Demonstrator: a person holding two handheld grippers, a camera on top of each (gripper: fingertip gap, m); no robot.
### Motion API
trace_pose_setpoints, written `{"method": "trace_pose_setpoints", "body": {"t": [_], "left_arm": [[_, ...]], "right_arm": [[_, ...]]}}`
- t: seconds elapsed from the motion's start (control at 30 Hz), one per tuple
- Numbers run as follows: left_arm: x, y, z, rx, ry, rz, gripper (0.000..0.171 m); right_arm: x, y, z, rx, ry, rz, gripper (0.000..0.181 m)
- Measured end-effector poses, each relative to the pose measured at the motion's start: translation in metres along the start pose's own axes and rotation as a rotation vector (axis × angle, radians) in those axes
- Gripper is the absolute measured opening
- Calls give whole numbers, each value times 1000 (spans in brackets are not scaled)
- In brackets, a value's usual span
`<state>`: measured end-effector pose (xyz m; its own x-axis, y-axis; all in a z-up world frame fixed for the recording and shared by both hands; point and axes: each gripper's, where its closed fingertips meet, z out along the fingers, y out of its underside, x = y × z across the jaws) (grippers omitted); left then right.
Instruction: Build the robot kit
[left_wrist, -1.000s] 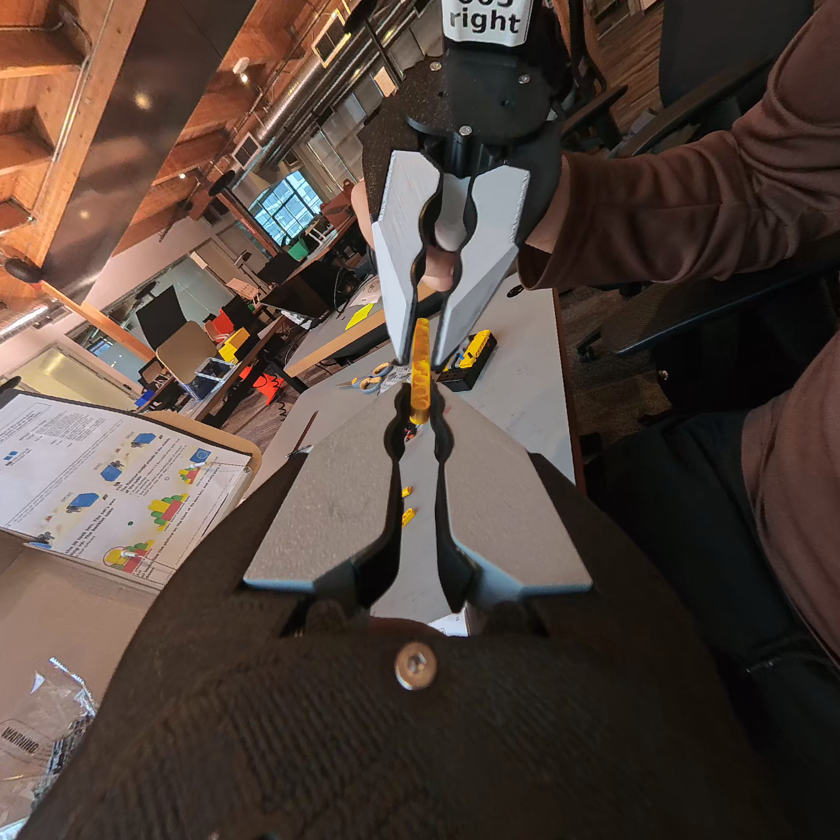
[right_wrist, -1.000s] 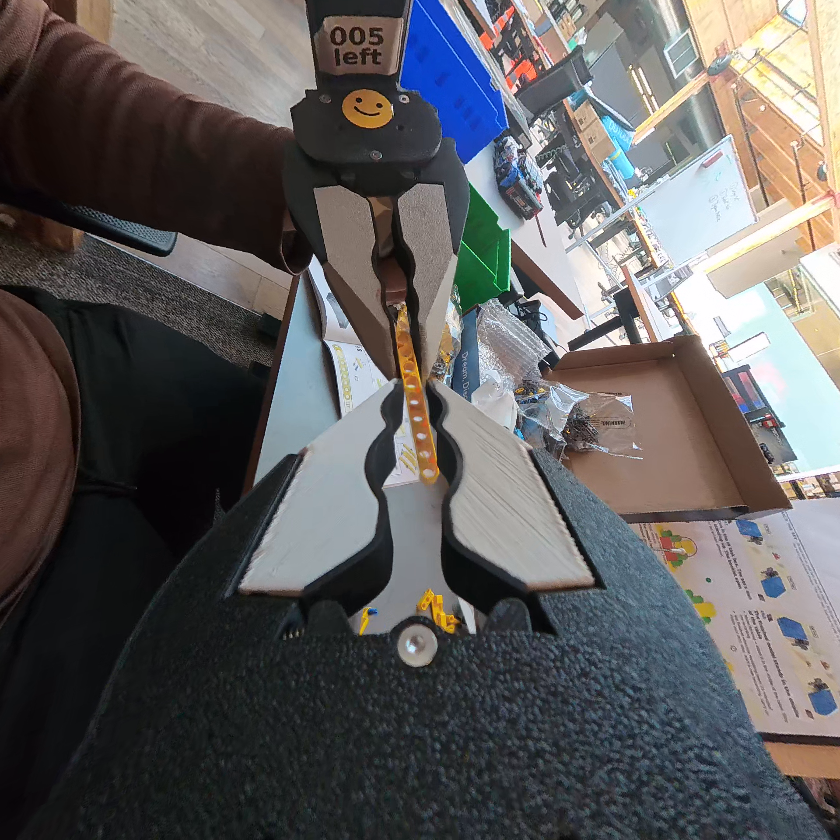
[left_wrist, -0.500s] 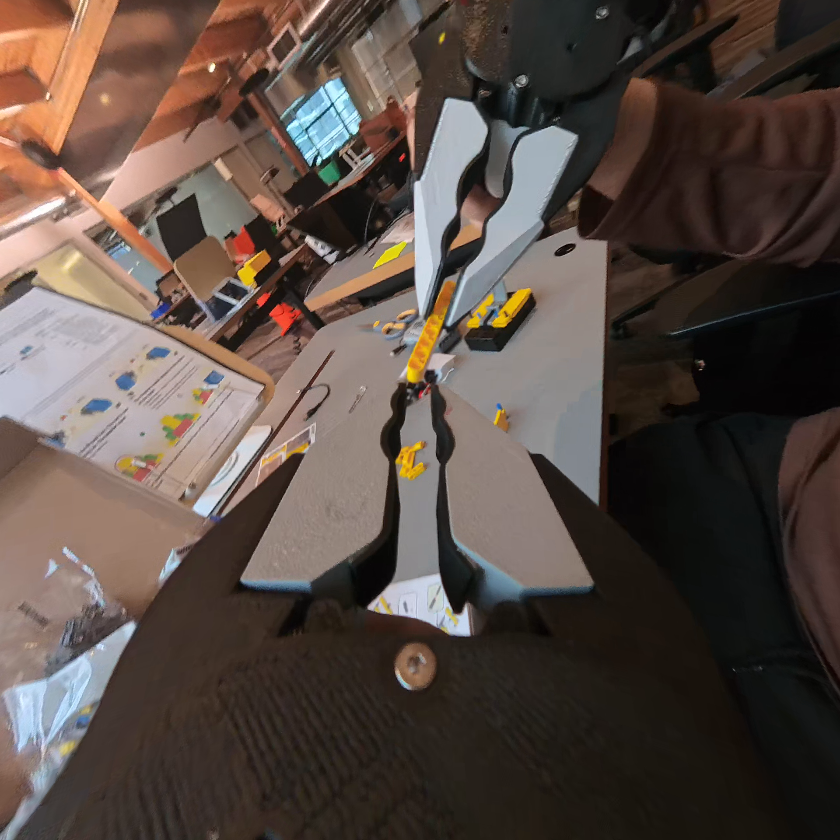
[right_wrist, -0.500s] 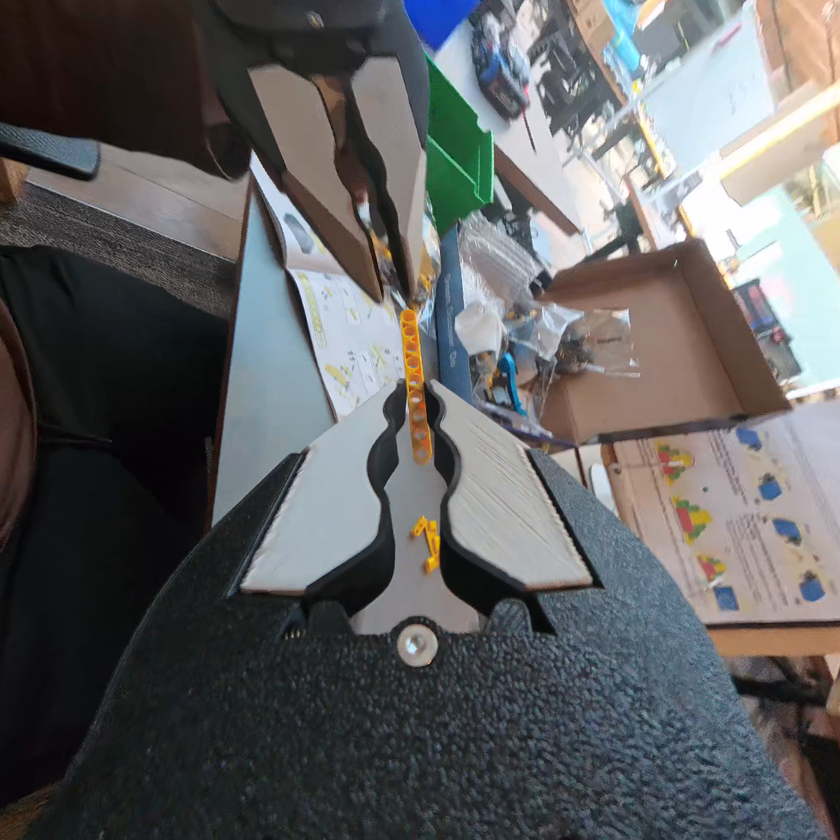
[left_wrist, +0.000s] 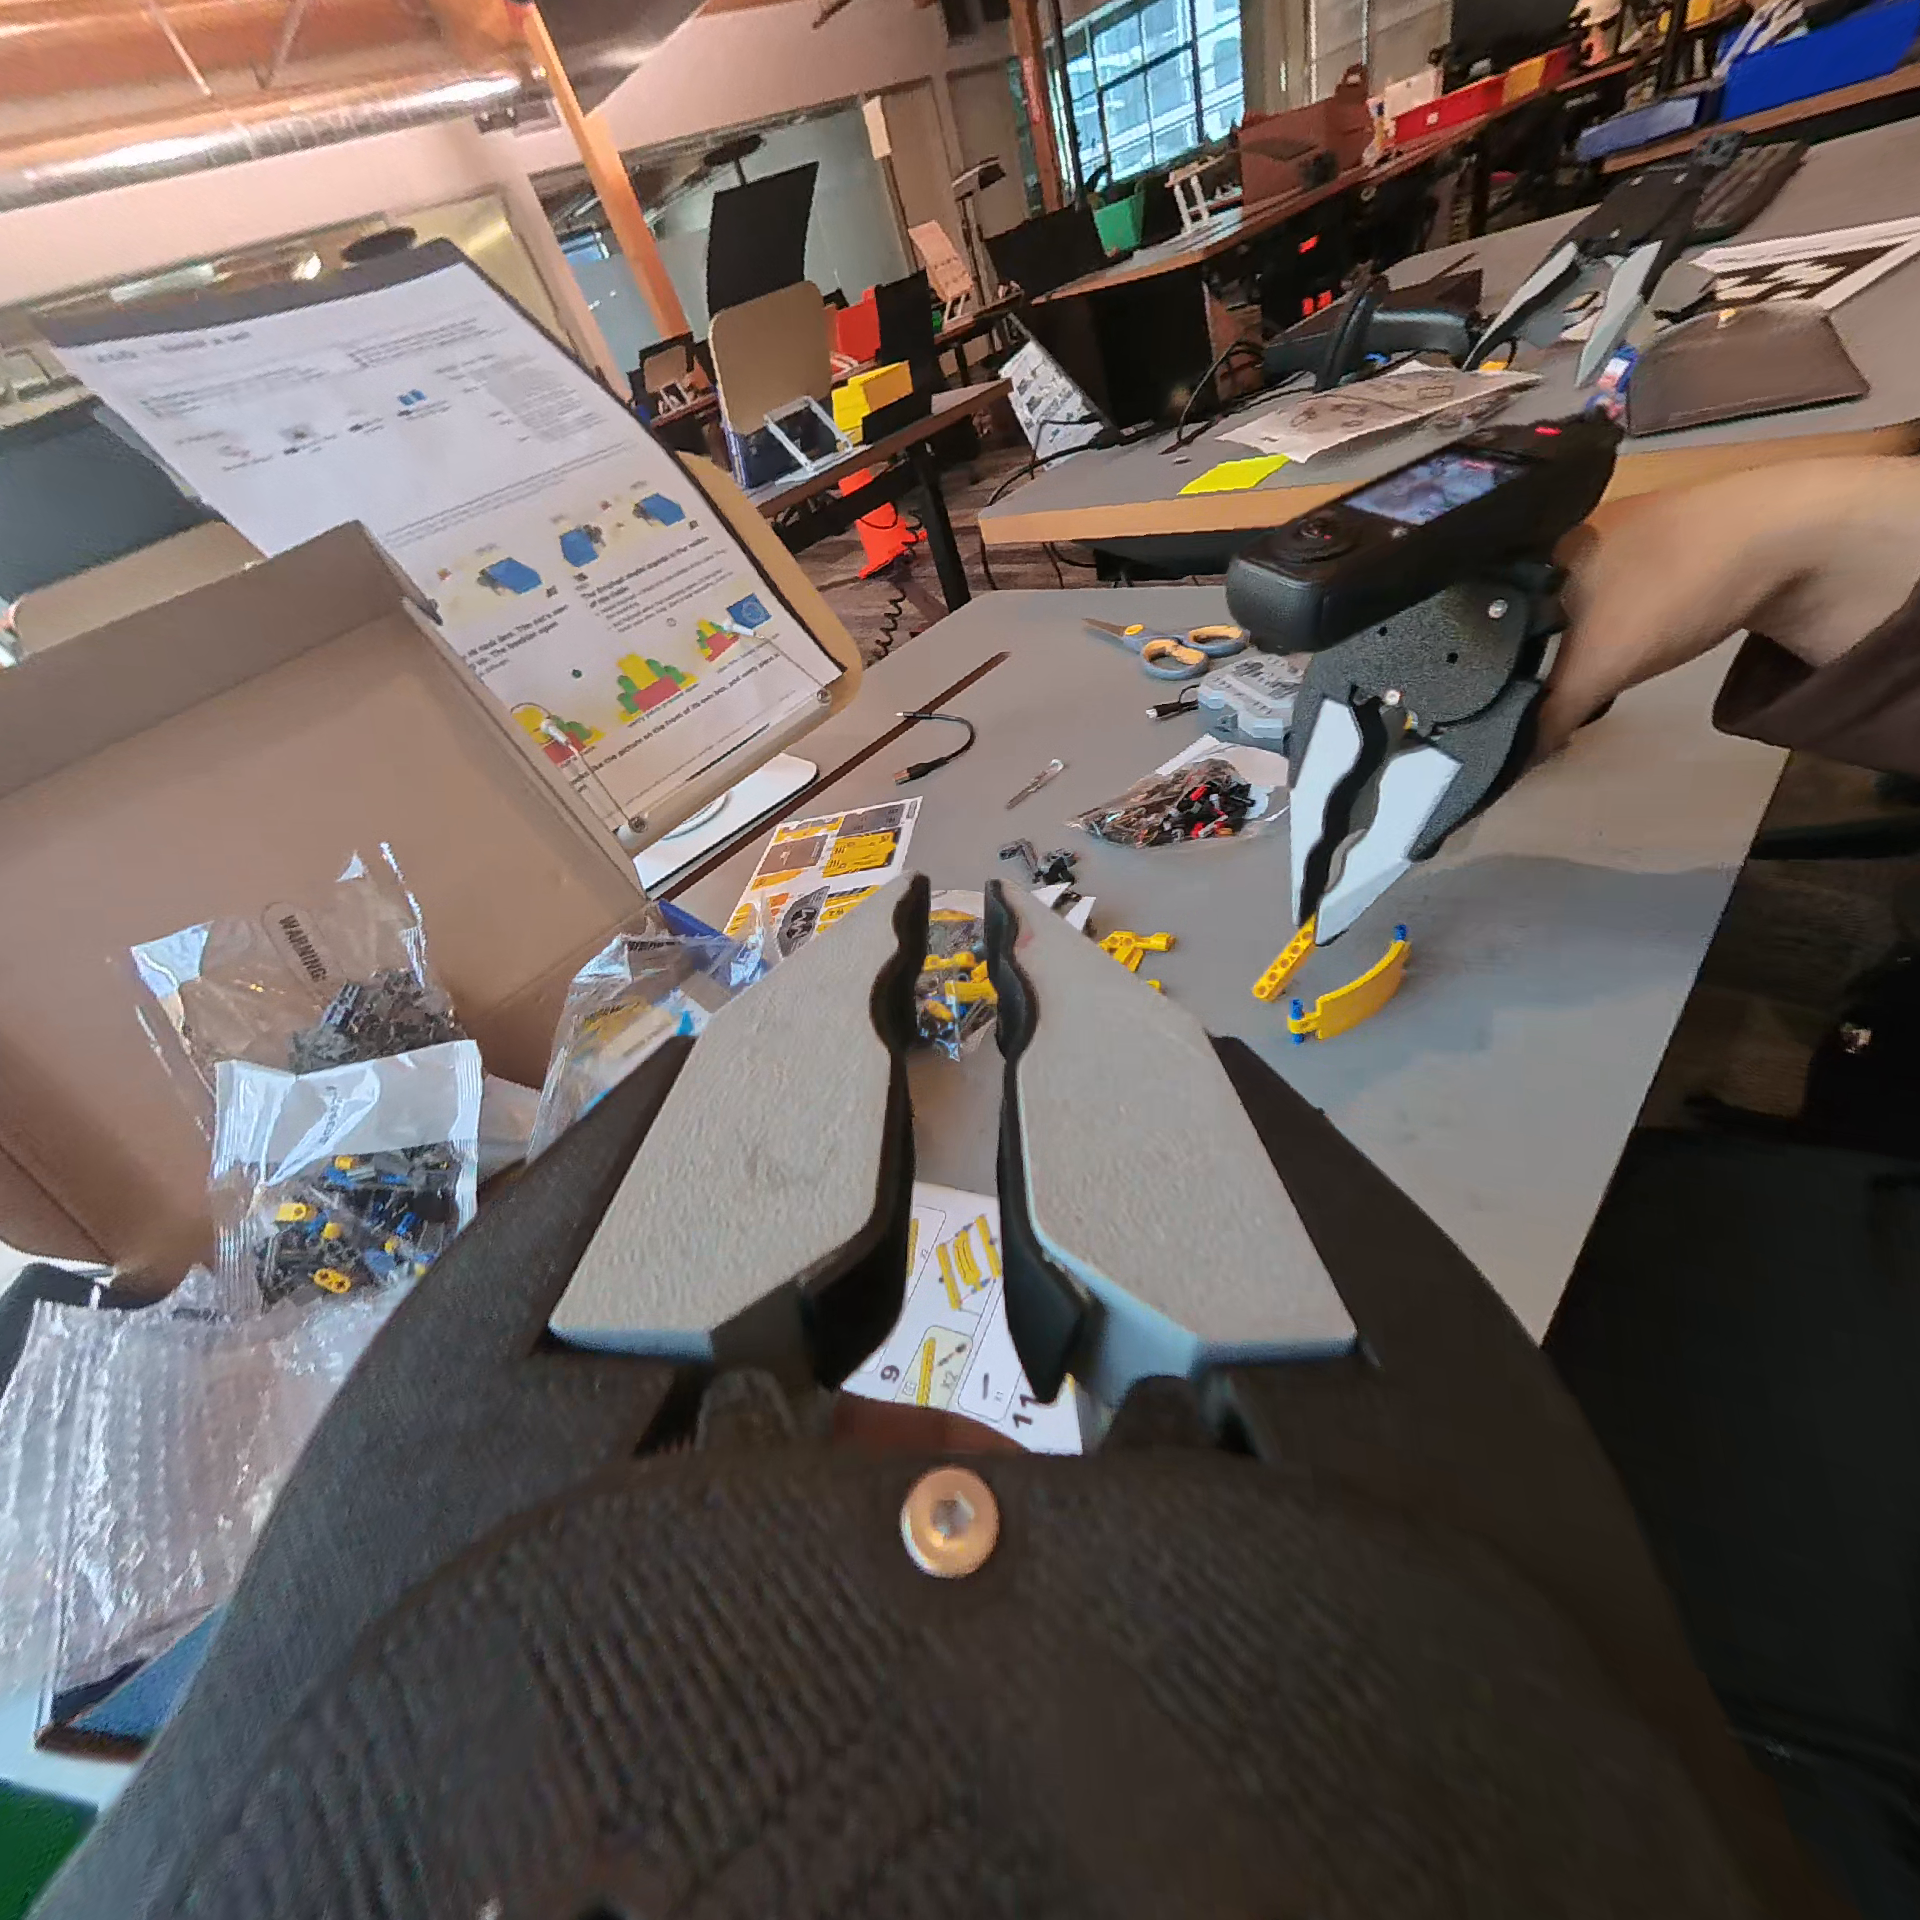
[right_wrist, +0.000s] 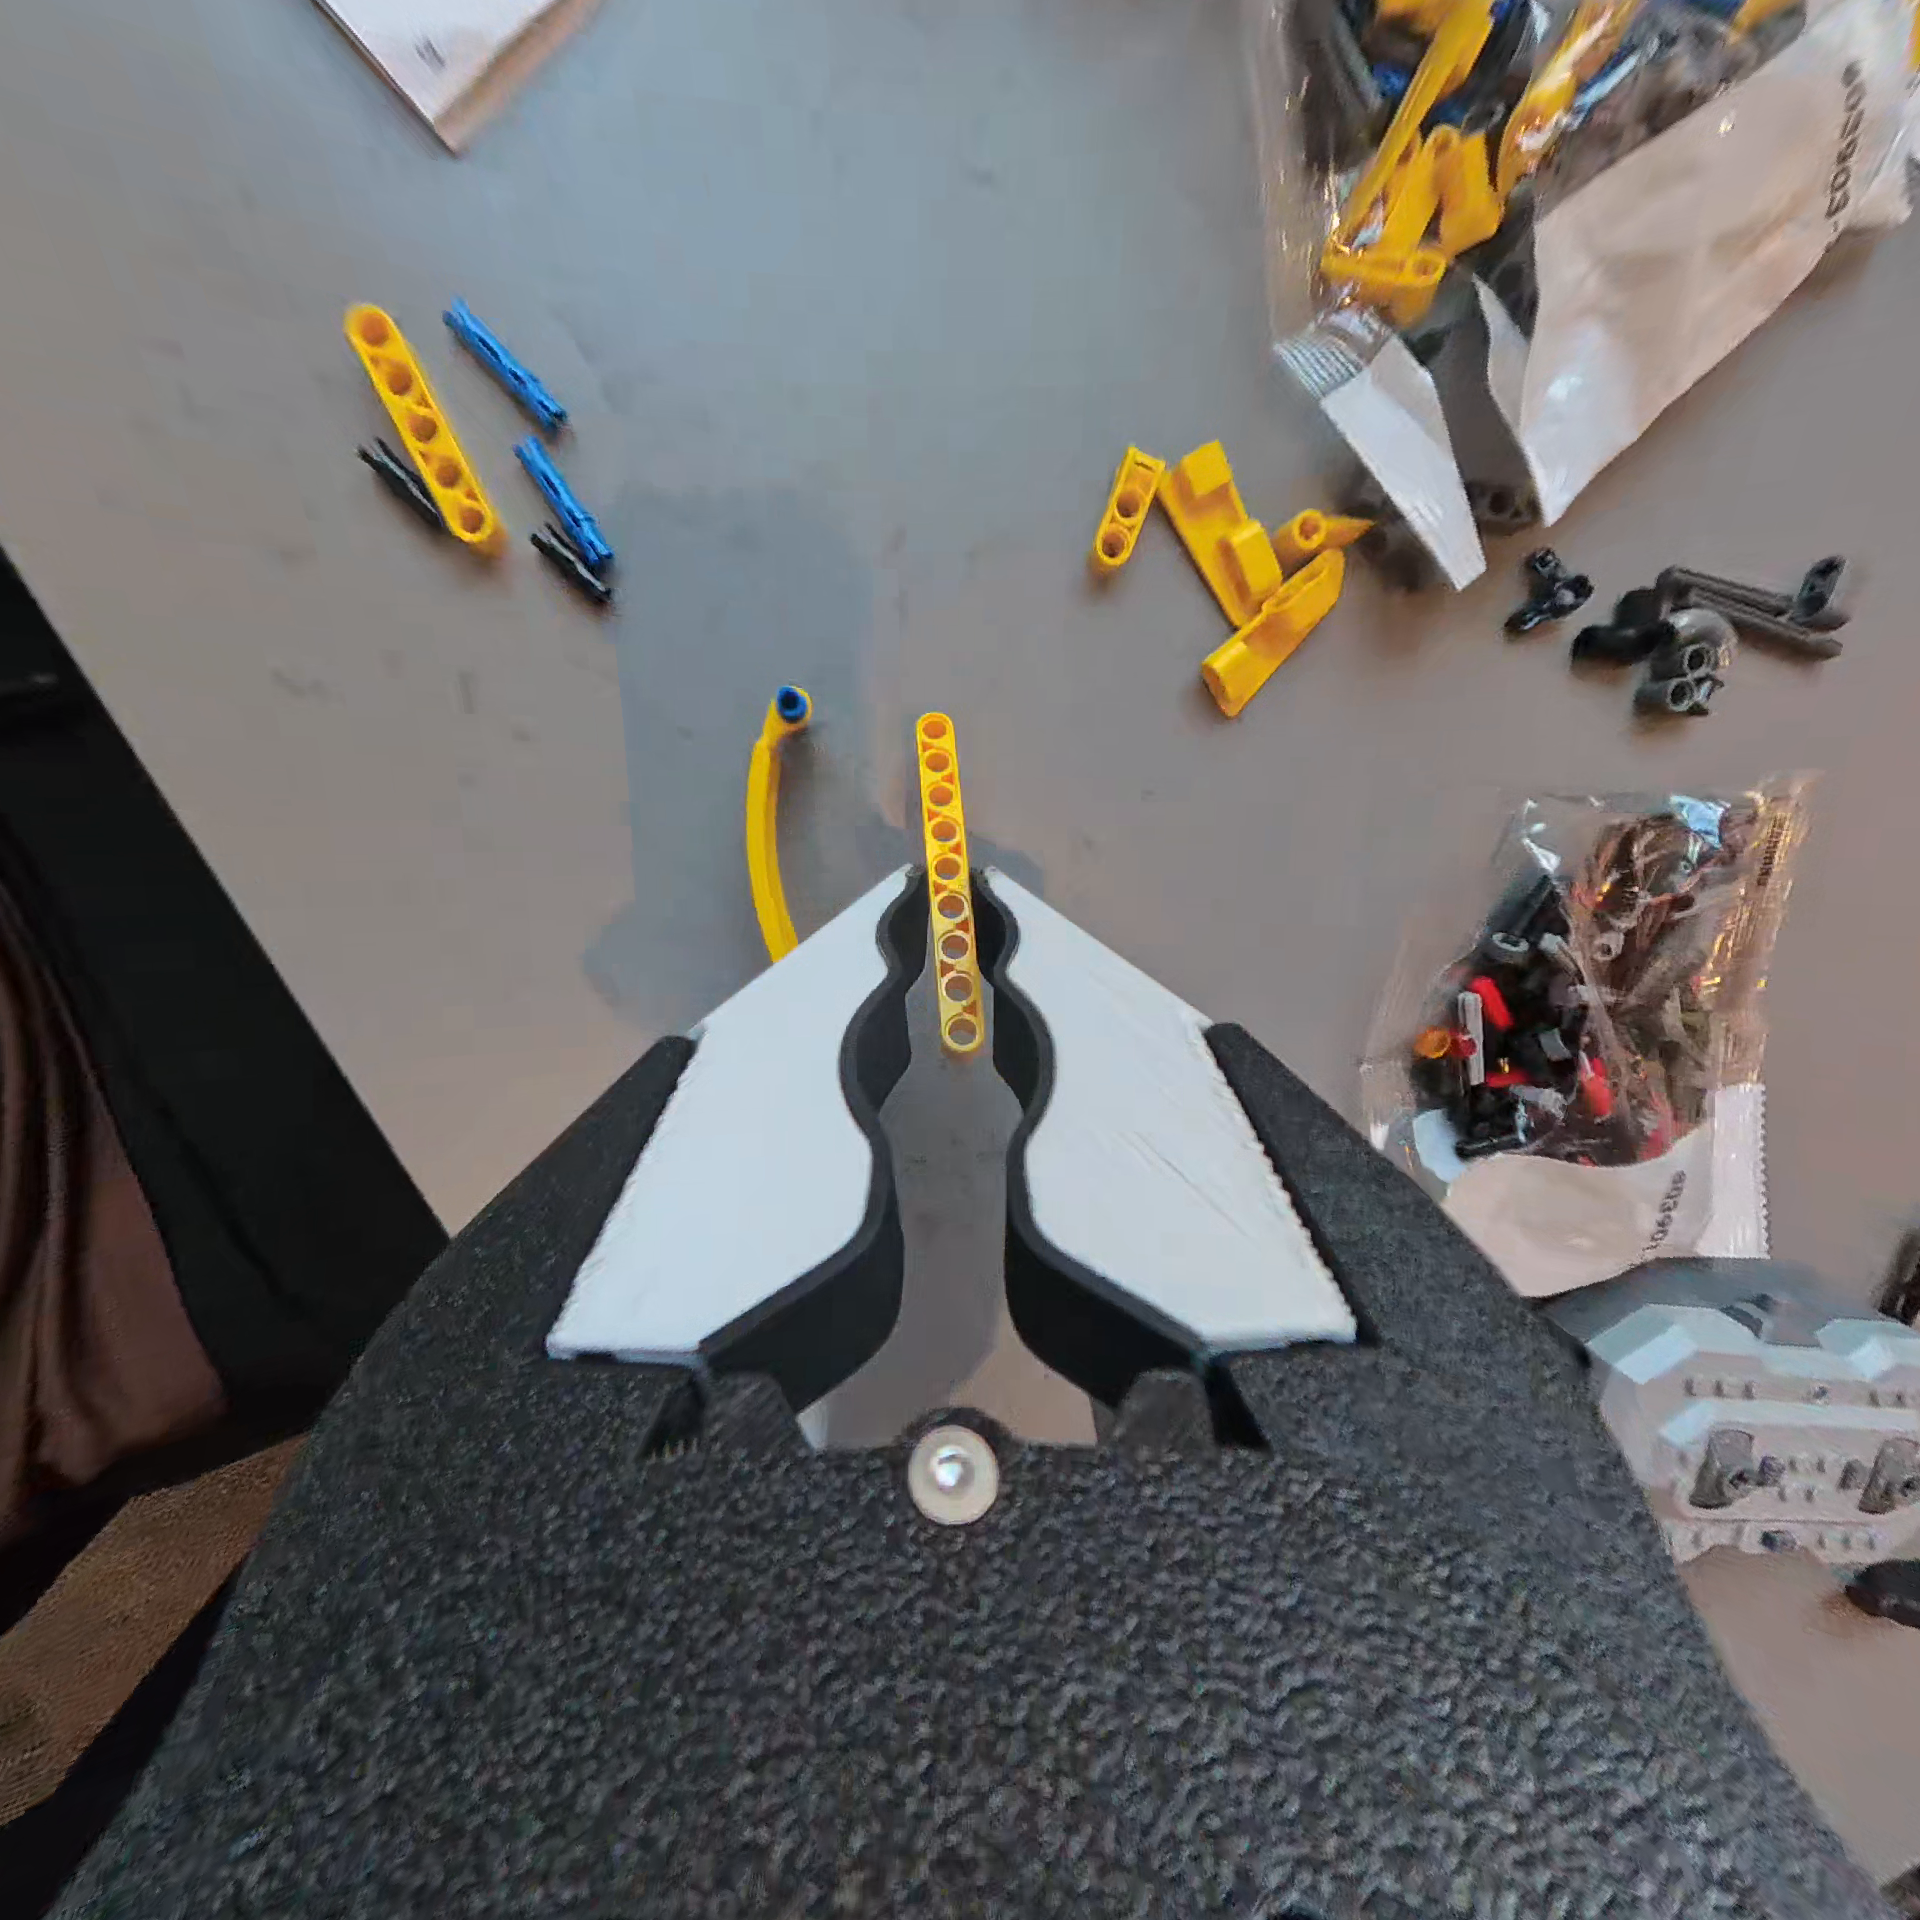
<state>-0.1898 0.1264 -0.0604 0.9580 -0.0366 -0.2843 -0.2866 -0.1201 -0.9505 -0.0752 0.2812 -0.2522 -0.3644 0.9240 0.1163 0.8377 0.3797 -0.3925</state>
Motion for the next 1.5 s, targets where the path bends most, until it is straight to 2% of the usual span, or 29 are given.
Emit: {"method": "trace_pose_setpoints", "body": {"t": [0.2,0.27,0.33,0.5,0.63,0.73,0.8,0.87,0.93,0.97,1.1,1.27,1.4,1.5], "left_arm": [[-8,3,-5,-1,11,-55,13],[-13,4,-8,-4,-7,-60,15],[-22,5,-11,-11,-37,-74,15],[-41,21,-15,-81,-94,-146,19],[-53,25,-17,-90,-142,-204,23],[-62,28,-19,-95,-190,-220,31],[-68,34,-20,-117,-212,-235,40],[-71,43,-20,-151,-216,-264,55],[-75,54,-20,-200,-225,-299,85],[-77,60,-20,-231,-234,-306,92],[-91,73,-24,-284,-317,-297,96],[-108,75,-32,-267,-391,-310,96],[-118,74,-40,-255,-436,-310,96],[-120,89,-46,-331,-416,-296,96]], "right_arm": [[14,13,3,-36,35,49,12],[23,16,-4,-45,92,48,12],[30,7,-17,11,130,71,12],[55,-39,-75,327,263,177,12],[69,-69,-137,635,368,242,13],[73,-79,-178,819,407,281,24],[74,-80,-193,879,406,311,34],[72,-80,-200,909,385,333,43],[72,-82,-206,947,384,343,45],[73,-82,-209,960,392,350,48],[71,-84,-214,988,394,347,48],[68,-87,-228,1060,395,341,43],[68,-86,-231,1063,403,337,44],[63,-86,-228,1043,375,322,35]]}}
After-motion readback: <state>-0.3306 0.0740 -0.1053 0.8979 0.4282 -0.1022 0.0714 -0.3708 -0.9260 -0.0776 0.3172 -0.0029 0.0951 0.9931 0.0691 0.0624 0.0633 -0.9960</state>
